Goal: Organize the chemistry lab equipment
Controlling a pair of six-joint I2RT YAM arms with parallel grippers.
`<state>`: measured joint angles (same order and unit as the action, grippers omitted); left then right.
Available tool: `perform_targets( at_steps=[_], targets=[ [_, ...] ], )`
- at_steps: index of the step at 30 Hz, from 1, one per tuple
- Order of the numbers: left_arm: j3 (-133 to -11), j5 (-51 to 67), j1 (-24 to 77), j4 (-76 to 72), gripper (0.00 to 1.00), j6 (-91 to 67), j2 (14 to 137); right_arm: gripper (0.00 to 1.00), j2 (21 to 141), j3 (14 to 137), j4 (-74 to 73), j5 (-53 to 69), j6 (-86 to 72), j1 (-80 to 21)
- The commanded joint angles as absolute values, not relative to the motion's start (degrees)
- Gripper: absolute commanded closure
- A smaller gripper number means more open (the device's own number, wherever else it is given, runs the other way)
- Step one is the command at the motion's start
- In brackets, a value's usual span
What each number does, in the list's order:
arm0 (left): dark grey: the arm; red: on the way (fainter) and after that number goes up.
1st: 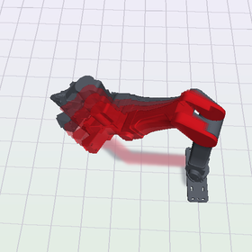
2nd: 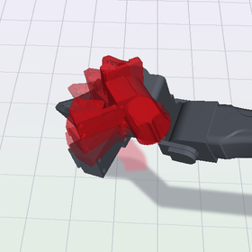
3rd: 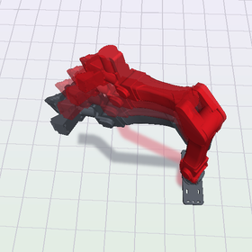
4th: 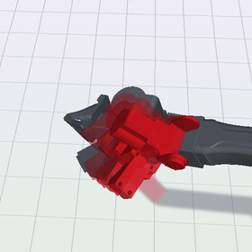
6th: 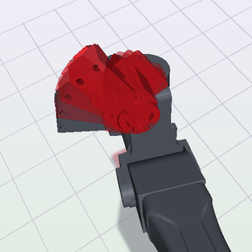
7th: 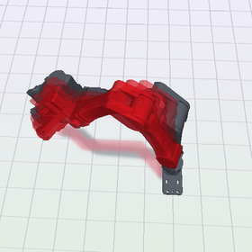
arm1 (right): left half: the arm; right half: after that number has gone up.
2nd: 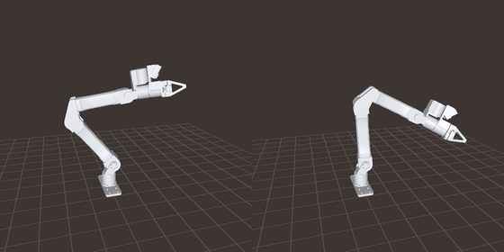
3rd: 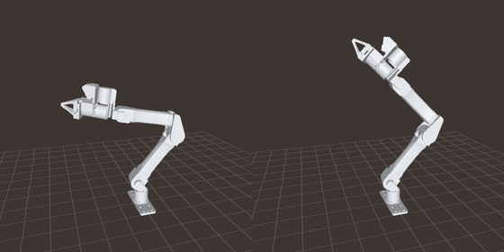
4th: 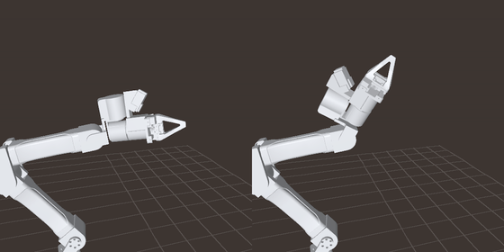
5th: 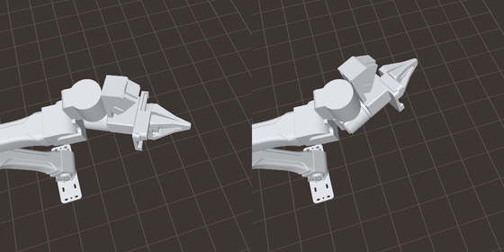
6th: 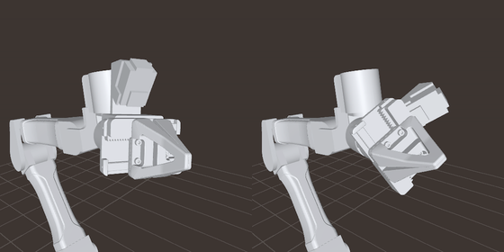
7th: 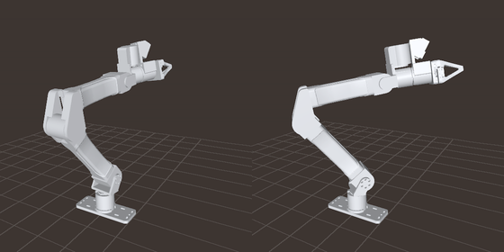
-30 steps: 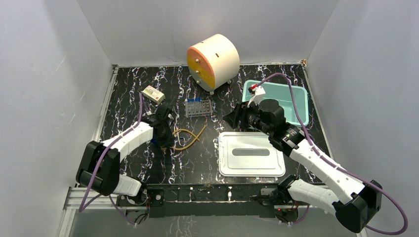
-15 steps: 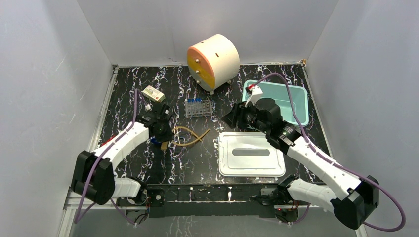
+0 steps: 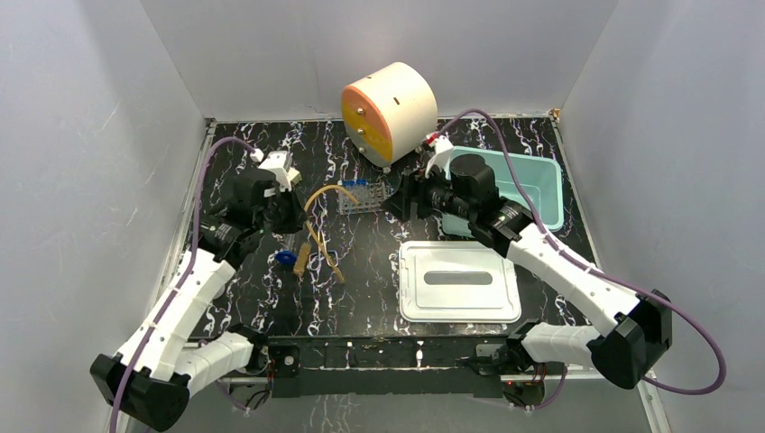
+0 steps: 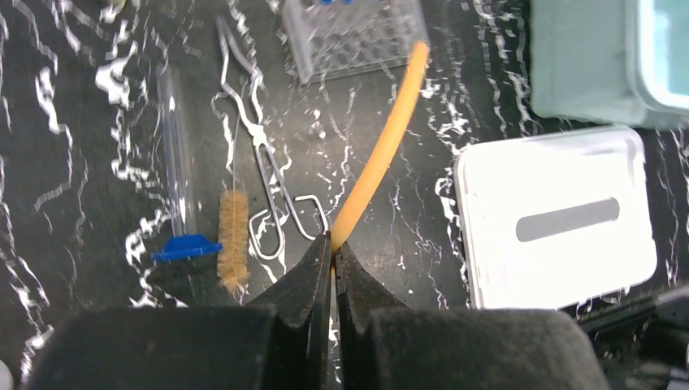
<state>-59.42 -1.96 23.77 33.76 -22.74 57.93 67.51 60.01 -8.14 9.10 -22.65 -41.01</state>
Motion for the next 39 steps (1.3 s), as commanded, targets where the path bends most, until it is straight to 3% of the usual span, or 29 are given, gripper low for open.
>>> perform_targets(
  at_steps=[1, 13, 21, 39],
  targets=[
    [-65.20, 7.33, 23.91, 35.01, 1.00, -10.72, 55.22, 0.21, 69.77, 66.15, -3.01, 14.79, -18.08, -42.45],
    [-77.76, 17.00, 23.98, 41.79, 1.00, -4.22, 59.12, 0.17, 78.51, 79.28, -3.86, 23.78, -13.33, -45.23],
    [-78.89, 17.95, 24.10, 41.11, 1.00, -3.87, 59.66, 0.20, 79.94, 79.80, -2.91, 30.54, -19.31, -46.03],
    [-80.02, 22.18, 24.43, 36.50, 1.00, -8.36, 60.85, 0.20, 83.89, 79.80, -5.53, 29.12, -17.50, -47.62]
  ],
)
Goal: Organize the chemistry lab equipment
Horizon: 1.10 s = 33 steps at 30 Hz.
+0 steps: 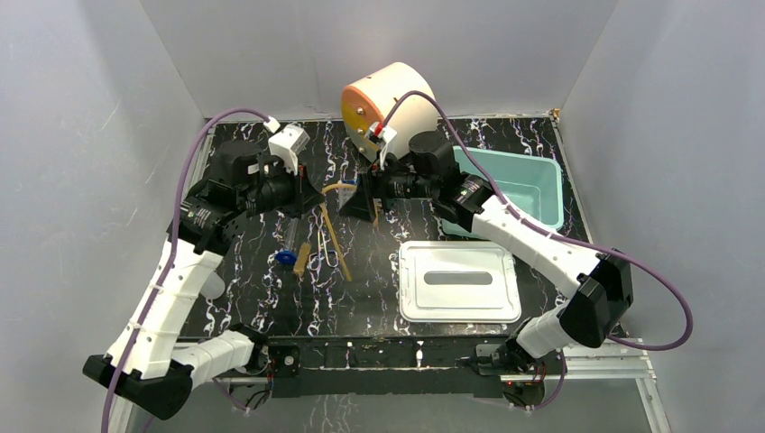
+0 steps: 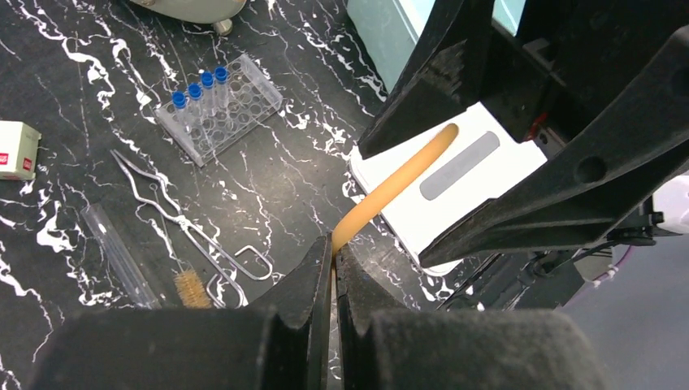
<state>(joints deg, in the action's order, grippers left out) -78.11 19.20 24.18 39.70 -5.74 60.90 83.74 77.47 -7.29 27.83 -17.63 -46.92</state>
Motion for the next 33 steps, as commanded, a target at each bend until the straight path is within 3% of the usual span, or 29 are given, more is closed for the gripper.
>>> perform_targets(
  at_steps=[1, 12, 19, 23, 30, 32, 33],
  targets=[
    [-79.88, 22.27, 24.43, 35.70, 1.00, -8.88, 60.70, 0.20, 83.93, 79.54, -5.09, 29.50, -17.75, -47.66],
    [-79.15, 21.76, 24.43, 29.93, 1.00, -15.25, 60.69, 0.20, 84.41, 76.90, -0.53, 32.04, -21.73, -48.36],
    [-77.08, 23.06, 24.43, 25.18, 1.00, -21.85, 60.82, 0.30, 84.95, 75.98, 1.68, 27.62, -22.76, -48.52],
    [-76.26, 23.13, 24.43, 24.88, 1.00, -22.81, 60.66, 0.47, 84.52, 75.05, 2.43, 26.61, -22.87, -48.52],
    [-74.96, 22.57, 24.46, 23.93, 0.98, -24.03, 59.98, 0.86, 83.83, 74.31, 4.49, 27.32, -22.83, -48.50],
    [-74.48, 22.08, 24.43, 23.72, 0.92, -24.32, 59.65, 0.94, 83.46, 74.14, 4.87, 26.99, -22.81, -48.47],
    [-74.38, 21.82, 24.44, 23.66, 0.83, -24.42, 59.53, 0.97, 83.35, 74.24, 4.65, 26.59, -22.54, -48.51]
  ],
)
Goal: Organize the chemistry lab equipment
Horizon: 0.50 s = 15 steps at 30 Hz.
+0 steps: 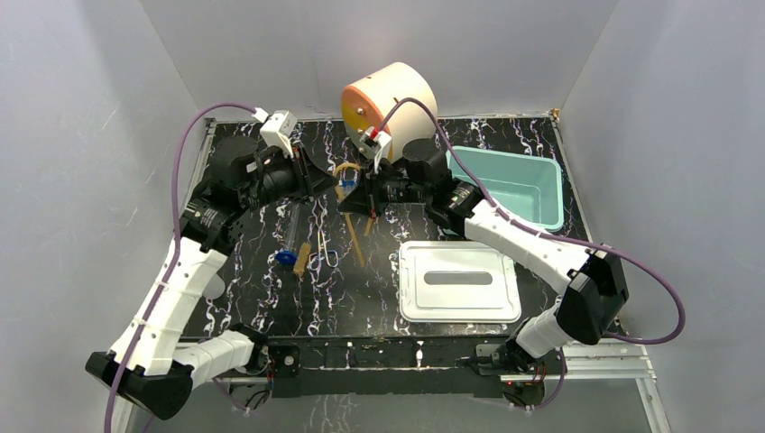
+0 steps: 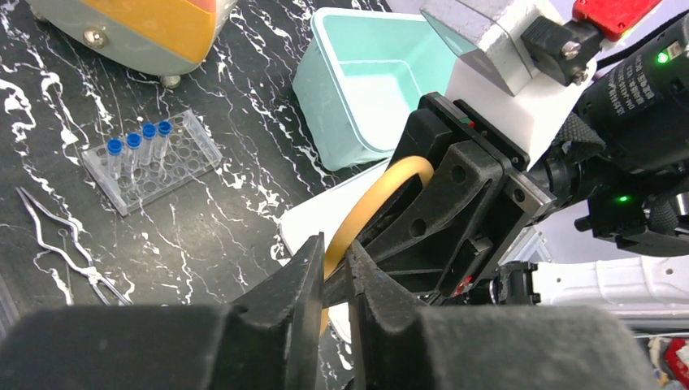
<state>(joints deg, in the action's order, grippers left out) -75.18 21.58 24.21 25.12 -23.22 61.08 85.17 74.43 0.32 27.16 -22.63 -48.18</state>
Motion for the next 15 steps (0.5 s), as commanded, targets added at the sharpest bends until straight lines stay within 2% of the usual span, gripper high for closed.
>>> perform_targets(
  at_steps=[1, 2, 3, 4, 6, 10, 15],
  targets=[
    [-74.28, 21.43, 24.43, 23.72, 0.70, -24.59, 59.40, 1.00, 83.24, 74.39, 4.27, 26.07, -22.32, -48.43],
    [-74.15, 20.82, 24.43, 23.85, 0.52, -24.74, 59.23, 1.00, 83.01, 74.63, 3.61, 25.29, -21.95, -48.41],
    [-74.03, 20.09, 24.39, 23.98, 0.41, -24.94, 59.05, 1.00, 82.80, 74.94, 3.21, 24.50, -21.43, -48.41],
    [-73.94, 18.95, 24.43, 24.31, 0.33, -25.00, 58.86, 1.00, 82.77, 75.27, 2.11, 23.67, -20.84, -48.28],
    [-73.47, 14.53, 24.48, 25.30, 0.22, -26.22, 58.17, 1.00, 82.49, 75.89, 0.82, 23.03, -19.84, -47.39],
    [-71.48, 2.89, 24.43, 27.77, 0.17, -30.81, 56.33, 1.00, 82.72, 78.28, -3.42, 23.71, -18.49, -43.25],
    [-68.56, 2.14, 24.43, 28.46, 0.15, -33.03, 52.96, 1.00, 82.28, 81.82, -8.20, 21.74, -17.25, -34.88]
  ],
)
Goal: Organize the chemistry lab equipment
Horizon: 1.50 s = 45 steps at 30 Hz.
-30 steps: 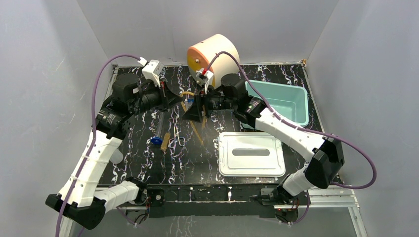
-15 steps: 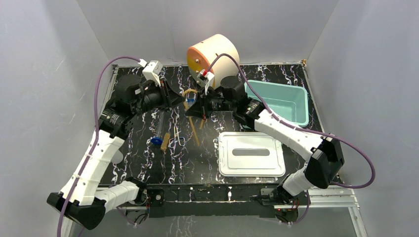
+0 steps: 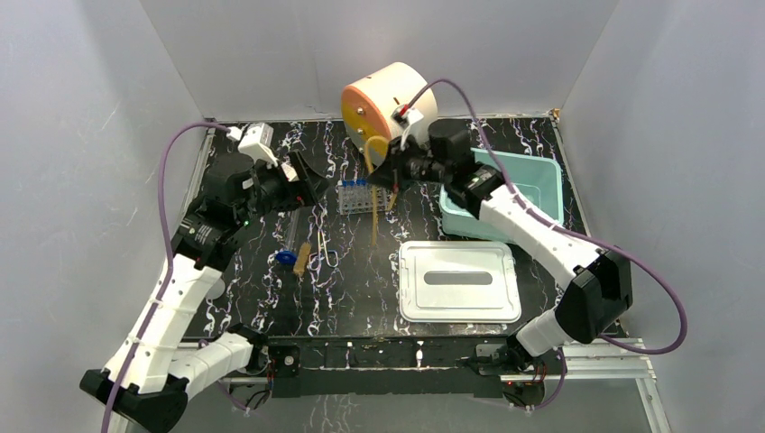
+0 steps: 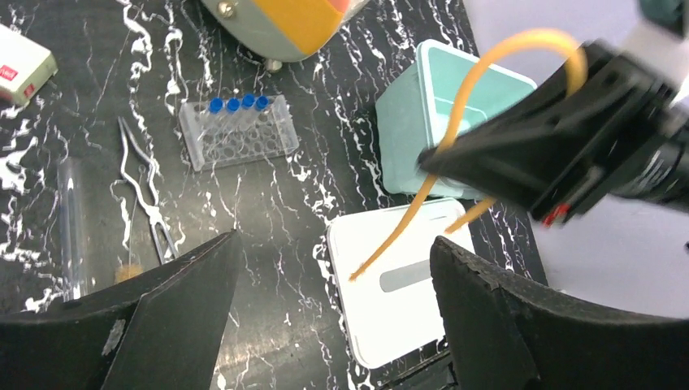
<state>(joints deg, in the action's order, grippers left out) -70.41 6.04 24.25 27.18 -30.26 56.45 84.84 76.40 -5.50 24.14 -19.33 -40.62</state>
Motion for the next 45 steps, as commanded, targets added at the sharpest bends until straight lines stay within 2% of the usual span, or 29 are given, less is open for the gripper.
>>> perform_targets(
  at_steps=[1, 9, 16, 22, 25, 33, 38, 41, 45],
  targets=[
    [-67.96, 2.76, 24.43, 28.80, 0.15, -33.05, 52.45, 1.00, 82.19, 82.75, -9.35, 19.75, -16.60, -33.12],
    [-61.28, 6.23, 24.43, 30.30, 0.15, -35.22, 48.63, 1.00, 84.05, 90.50, -22.58, 0.59, -13.12, -21.83],
    [-58.42, 7.05, 24.44, 29.69, 0.15, -36.03, 48.81, 0.99, 83.55, 87.76, -26.94, -12.72, -14.83, -17.34],
    [-56.95, 7.63, 24.43, 29.65, 0.15, -37.55, 49.09, 0.99, 81.58, 75.20, -24.35, -12.63, -19.92, -15.27],
    [-55.90, 8.19, 24.43, 28.99, 0.15, -37.67, 49.75, 1.00, 81.49, 70.69, -22.89, -10.72, -29.10, -13.61],
    [-57.65, 8.75, 24.43, 28.10, 0.15, -36.61, 54.77, 0.99, 86.72, 67.92, -20.49, -10.60, -44.11, -12.85],
    [-56.50, 8.95, 24.43, 27.77, 0.15, -37.38, 54.08, 0.98, 90.73, 67.41, -18.47, -8.77, -45.41, -12.57],
    [-56.60, 8.93, 24.43, 28.19, 0.15, -37.17, 54.05, 0.93, 92.64, 68.38, -17.73, -8.09, -44.14, -12.26],
    [-56.58, 9.05, 24.43, 28.45, 0.15, -37.09, 54.38, 0.72, 94.30, 69.48, -17.67, -7.26, -42.93, -11.66]
  ],
)
